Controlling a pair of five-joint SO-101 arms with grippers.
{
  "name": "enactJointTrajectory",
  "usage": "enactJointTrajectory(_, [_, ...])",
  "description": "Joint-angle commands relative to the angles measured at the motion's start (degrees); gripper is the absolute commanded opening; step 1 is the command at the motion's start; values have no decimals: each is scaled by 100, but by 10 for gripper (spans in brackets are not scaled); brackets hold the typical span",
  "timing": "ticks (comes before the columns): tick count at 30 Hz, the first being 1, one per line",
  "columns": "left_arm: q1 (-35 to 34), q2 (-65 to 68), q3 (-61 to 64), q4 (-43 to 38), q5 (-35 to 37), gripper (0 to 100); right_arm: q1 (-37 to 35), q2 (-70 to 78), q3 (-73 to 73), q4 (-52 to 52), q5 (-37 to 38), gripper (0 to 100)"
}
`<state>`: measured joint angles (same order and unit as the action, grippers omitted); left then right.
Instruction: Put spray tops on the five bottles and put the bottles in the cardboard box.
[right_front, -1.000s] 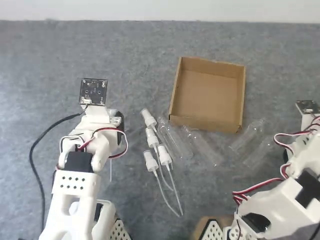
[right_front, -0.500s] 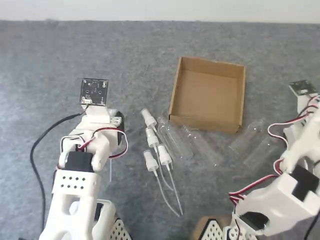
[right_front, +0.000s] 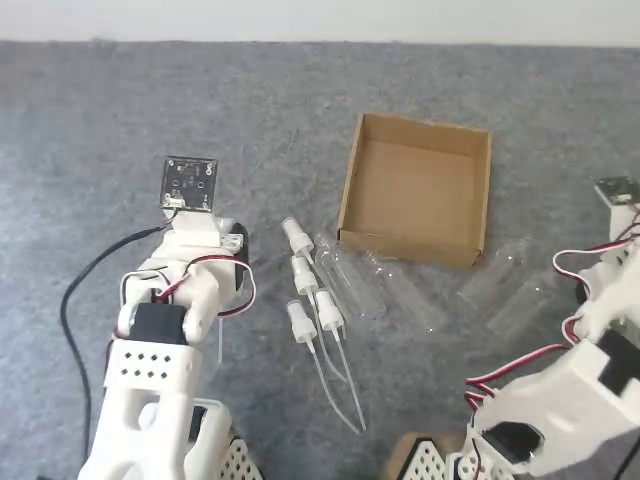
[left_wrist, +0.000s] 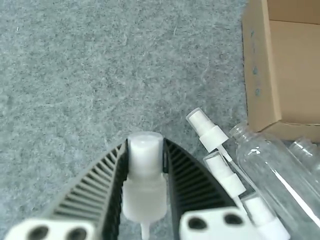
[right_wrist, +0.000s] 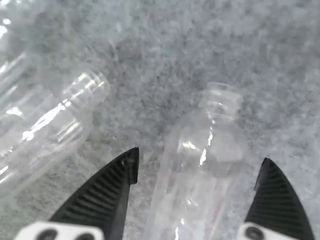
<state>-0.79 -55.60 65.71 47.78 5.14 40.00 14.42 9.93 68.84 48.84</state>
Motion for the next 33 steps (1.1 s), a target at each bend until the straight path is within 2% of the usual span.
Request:
enactJointTrajectory(1, [-18,-79,-31,-141,-35,13,66,136,-316,-312,70,251])
enactJointTrajectory(8, [-18,-79,-31,-141,-35,13,101,-75,-325,-321,70,127])
enactJointTrajectory(12, [-18,-79,-31,-141,-35,13,75,-646,-316,-224,70,5])
enactJointTrajectory(16, [9,-114,-48,-141,-53,13,-418,-1473,-316,268,9,2])
enactJointTrajectory(21, [-26,-132,-611,-44,-70,13,-1763,-3037,-316,734,-1143,6])
enactJointTrajectory(26, [-26,-105,-2062,985,-343,13,-3714,-4593,-246,1033,-2514,6])
enactJointTrajectory(29, [-26,-88,-3134,1521,-334,13,-5042,-5235,44,910,-3015,6])
enactJointTrajectory(33, [-26,-70,-4075,1802,-334,13,-6659,-5516,642,321,-3174,6])
